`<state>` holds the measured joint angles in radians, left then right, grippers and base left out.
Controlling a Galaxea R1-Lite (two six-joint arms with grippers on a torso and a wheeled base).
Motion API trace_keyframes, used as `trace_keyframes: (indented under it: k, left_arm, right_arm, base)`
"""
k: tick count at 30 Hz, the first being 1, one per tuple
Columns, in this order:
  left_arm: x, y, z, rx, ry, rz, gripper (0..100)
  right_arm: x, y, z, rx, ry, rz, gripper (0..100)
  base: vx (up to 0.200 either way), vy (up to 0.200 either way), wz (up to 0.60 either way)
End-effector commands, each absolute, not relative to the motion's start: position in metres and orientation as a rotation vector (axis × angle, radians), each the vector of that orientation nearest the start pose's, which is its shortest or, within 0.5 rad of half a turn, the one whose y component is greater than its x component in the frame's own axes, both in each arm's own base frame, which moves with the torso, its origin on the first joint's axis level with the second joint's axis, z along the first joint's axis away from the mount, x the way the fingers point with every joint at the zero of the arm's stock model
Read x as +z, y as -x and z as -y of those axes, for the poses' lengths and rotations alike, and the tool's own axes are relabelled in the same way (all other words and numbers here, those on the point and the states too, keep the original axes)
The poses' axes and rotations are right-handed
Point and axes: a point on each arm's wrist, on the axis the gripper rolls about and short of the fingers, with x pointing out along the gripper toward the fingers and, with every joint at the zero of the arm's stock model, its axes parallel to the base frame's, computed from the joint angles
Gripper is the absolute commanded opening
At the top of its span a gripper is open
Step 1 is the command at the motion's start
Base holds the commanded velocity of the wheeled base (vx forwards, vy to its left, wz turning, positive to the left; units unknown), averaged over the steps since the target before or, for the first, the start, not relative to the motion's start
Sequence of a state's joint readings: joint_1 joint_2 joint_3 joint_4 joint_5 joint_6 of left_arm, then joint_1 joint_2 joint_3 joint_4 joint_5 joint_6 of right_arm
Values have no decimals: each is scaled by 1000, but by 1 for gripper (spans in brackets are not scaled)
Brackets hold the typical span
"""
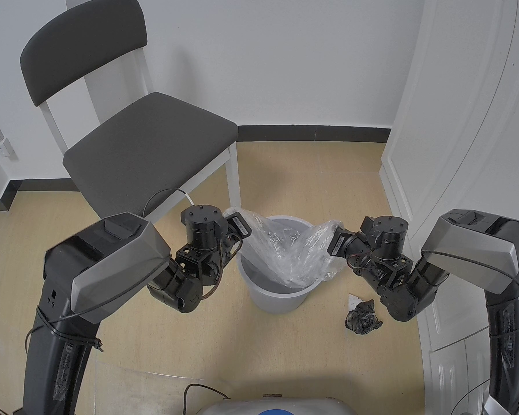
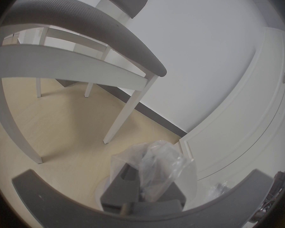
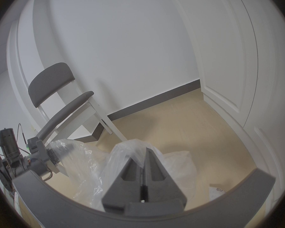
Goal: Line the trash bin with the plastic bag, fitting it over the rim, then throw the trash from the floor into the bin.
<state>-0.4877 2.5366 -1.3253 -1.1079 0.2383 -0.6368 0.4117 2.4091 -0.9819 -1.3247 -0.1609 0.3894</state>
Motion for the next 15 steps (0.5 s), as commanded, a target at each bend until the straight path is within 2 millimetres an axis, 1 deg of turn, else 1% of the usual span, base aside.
trace_keyframes:
  k: [1, 6, 9, 15]
  left_arm:
    - [34, -427, 215, -207, 603, -156, 0]
    - [34, -422, 213, -210, 589, -178, 0]
    - [34, -418, 210, -215, 564, -241, 0]
    - [46, -414, 188, -207, 505, -319, 0]
  right_arm:
    - [29, -391, -164, 221, -359, -145, 0]
    - [30, -390, -161, 216, -357, -145, 0]
    - [30, -391, -158, 207, -347, -157, 0]
    - [33, -393, -144, 170, -307, -186, 0]
  base:
    - [0, 0, 0]
    - [0, 0, 0]
    - [0, 0, 0]
    - [0, 0, 0]
